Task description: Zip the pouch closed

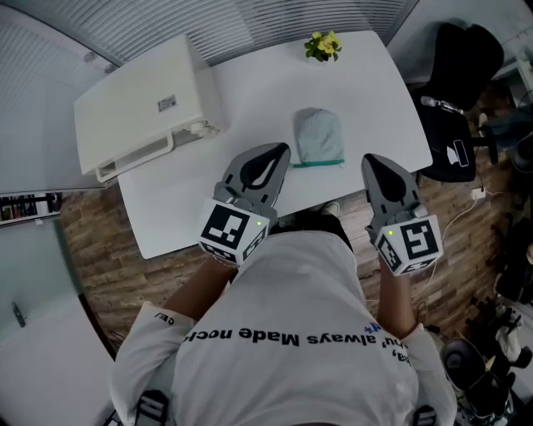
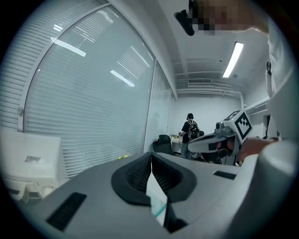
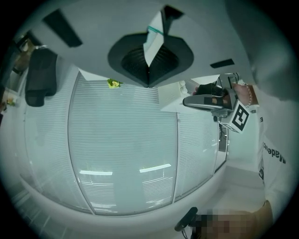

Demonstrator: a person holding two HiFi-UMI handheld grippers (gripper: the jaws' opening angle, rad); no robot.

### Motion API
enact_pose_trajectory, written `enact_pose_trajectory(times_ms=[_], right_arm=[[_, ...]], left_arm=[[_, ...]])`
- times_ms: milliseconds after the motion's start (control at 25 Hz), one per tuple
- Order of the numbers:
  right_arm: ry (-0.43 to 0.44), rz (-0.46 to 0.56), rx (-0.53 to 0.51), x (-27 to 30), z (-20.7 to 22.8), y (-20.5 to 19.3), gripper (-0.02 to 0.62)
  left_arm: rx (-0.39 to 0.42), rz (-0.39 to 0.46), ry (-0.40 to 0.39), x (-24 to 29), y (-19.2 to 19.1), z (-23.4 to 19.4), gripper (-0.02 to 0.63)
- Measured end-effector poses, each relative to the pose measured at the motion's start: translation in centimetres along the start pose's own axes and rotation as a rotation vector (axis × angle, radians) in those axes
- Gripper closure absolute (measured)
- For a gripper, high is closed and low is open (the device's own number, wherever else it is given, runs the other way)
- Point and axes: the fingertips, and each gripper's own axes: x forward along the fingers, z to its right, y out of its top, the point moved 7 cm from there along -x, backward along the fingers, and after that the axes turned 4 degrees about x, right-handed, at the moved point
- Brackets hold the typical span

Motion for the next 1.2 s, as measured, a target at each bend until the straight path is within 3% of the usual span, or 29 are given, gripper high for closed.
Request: enact_pose_trajectory(times_ms=[360, 1200], right_arm=[[0.017, 0.032, -0.021, -1.3, -2.5, 1.6, 0.588], [0.004, 0.042, -0.012, -2.2, -2.4, 2.2, 0.588]], left_arm=[[-0.002, 0.071, 0.005, -1.8, 2.2, 0.1, 0.584], [0.014, 0.042, -0.029, -2.2, 2.2, 0.1, 0.584]])
